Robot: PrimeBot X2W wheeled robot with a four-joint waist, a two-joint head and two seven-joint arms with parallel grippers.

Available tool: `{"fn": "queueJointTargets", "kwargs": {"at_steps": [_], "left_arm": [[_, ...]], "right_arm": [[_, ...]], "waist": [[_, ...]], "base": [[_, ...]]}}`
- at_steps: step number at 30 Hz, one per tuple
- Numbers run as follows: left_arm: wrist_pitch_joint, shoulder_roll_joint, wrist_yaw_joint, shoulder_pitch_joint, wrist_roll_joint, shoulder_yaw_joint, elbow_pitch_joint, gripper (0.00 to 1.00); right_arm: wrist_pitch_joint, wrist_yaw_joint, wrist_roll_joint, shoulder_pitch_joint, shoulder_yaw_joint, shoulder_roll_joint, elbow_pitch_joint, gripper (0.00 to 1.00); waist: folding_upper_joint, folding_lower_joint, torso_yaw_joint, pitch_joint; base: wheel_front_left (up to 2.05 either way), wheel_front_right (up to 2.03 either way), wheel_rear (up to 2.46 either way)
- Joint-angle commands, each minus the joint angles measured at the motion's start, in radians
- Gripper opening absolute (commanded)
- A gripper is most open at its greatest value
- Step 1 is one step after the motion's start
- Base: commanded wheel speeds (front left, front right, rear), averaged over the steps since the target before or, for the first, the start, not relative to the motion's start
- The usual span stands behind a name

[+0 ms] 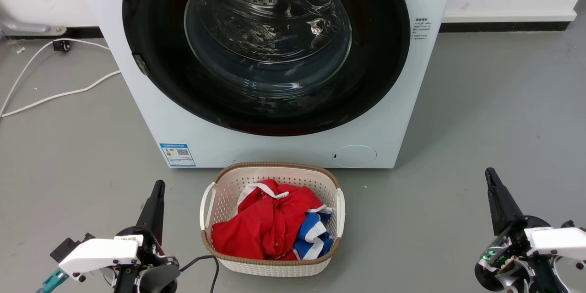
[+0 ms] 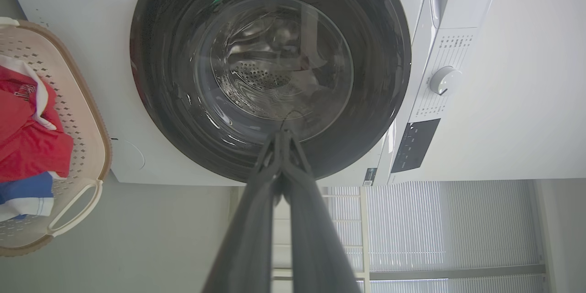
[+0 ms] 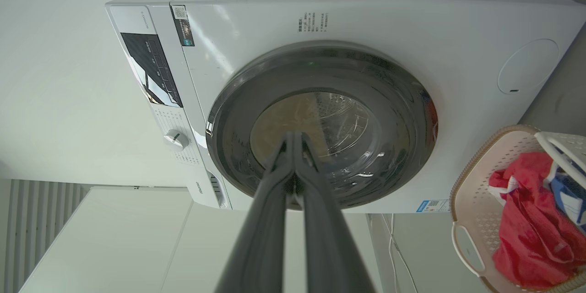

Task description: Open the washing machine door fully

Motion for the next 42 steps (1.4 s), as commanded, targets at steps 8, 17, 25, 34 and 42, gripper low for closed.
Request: {"fn": "queueJointTargets", "kwargs": {"at_steps": [8,17,25,34,42], "left_arm": [[0.002,0.0,-0.002,-0.008,0.0,0.001,0.0,0.0],[0.002,0.0,-0.002,-0.008,0.0,0.001,0.0,0.0],[-0.007,-0.003,0.0,0.02,0.002,-0.005,0.017,1.0],[-0.053,-0.002,0.015,0.034,0.117,0.008,-0.029,1.0],[-0.089,-0.002,0.073,0.046,0.308,-0.02,-0.095,1.0]], "right_arm": [[0.004,0.0,-0.004,-0.012,-0.002,0.004,0.001,0.0],[0.005,0.0,-0.004,-0.012,-0.003,0.005,0.001,0.0],[-0.004,0.0,-0.005,0.02,0.0,0.003,0.021,1.0],[-0.049,0.0,-0.104,0.038,-0.02,0.004,0.002,1.0],[-0.086,0.0,-0.316,0.055,-0.017,0.004,-0.076,1.0]], "waist": [[0.0,0.0,0.0,0.0],[0.0,0.0,0.0,0.0],[0.0,0.0,0.0,0.0],[0.0,0.0,0.001,0.001],[0.0,0.0,0.002,0.004]], "base": [[0.0,0.0,0.0],[0.0,0.0,0.0],[0.0,0.0,0.0],[0.0,0.0,0.0],[0.0,0.0,0.0]]}}
